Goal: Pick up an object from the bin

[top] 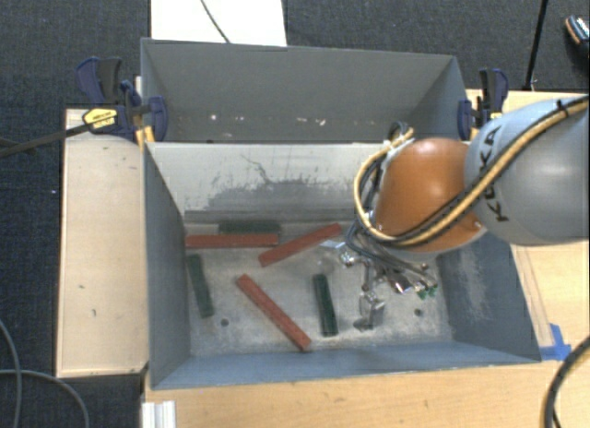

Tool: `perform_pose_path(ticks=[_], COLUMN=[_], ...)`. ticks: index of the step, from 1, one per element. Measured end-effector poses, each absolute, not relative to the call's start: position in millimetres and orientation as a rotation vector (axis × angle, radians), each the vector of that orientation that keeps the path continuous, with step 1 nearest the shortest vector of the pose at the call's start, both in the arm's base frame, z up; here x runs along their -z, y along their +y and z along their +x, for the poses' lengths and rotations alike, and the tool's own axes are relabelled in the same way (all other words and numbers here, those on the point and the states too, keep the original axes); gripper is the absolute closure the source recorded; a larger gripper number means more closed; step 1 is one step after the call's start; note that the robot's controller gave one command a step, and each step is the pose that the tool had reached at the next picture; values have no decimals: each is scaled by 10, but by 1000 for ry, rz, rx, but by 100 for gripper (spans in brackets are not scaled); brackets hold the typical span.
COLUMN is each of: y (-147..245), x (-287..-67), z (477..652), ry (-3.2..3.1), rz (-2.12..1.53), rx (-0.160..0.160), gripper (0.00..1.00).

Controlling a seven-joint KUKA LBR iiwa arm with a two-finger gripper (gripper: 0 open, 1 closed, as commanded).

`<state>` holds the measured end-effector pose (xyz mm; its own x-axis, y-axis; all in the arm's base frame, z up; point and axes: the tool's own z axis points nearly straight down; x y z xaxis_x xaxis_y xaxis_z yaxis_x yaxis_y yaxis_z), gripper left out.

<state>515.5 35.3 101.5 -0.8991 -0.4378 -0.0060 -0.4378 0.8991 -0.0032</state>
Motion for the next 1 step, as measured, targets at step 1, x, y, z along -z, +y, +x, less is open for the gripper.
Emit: perform_pose_path(ticks=[1], y=[466], x=[-1001], z=[4940], ry=[2780], rz=[-1466], rx=[-2], gripper=[0])
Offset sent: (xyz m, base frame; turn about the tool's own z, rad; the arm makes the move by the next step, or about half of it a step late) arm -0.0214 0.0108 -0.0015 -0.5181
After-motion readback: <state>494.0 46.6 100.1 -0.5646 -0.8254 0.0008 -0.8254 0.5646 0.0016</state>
